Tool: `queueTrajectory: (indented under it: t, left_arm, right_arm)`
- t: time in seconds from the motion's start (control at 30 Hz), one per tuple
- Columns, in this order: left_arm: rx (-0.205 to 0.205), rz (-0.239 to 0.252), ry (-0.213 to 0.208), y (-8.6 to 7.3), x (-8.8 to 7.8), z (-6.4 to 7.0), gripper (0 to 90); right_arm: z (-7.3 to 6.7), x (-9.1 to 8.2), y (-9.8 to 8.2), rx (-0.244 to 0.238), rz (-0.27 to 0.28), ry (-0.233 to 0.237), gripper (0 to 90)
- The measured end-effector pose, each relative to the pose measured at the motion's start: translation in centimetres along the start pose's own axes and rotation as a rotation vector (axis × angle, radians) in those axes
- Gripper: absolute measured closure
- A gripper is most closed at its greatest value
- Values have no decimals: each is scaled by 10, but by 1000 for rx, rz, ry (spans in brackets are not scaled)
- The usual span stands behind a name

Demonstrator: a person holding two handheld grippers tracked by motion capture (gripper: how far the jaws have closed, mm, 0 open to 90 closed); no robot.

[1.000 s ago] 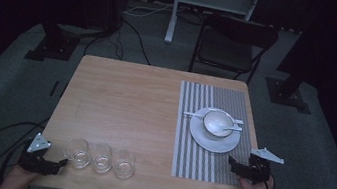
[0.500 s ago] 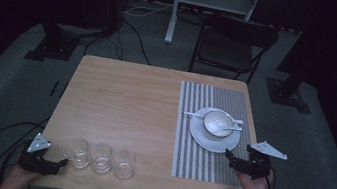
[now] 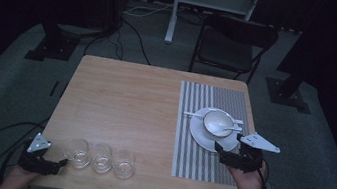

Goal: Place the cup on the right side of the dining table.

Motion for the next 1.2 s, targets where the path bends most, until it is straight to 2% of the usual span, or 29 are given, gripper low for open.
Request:
queueTrajectory:
  t: [0.33,0.5,0.53,0.77,0.9,1.1,1.2]
  left_arm:
    - [0,0,0,0,0,0,7]
    - [1,0,-1,0,0,0,7]
    - [1,0,-1,0,0,0,7]
    - [2,0,-2,0,0,0,7]
    - [0,2,-1,0,0,0,7]
    - [1,1,-2,0,0,0,7]
    - [0,2,-1,0,0,0,8]
  right_arm:
    - [-27,8,11,-55,10,59,114]
    - [-37,12,12,-67,8,81,114]
    - [-42,15,12,-70,6,103,114]
    - [-62,22,12,-102,-2,155,114]
    - [-77,24,13,-109,-5,226,114]
    - [-94,31,10,-138,-21,261,115]
    - [-107,38,5,-157,-40,298,114]
Point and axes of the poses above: each handheld gripper's, and its own axes: x roughly forward along the jaws, y roughly out of its top, z roughly to its right, the point moved 5 cm from there along x, roughly forward along the jaws, and after that the axes turned 10 degrees about x, right-handed, at the moved point
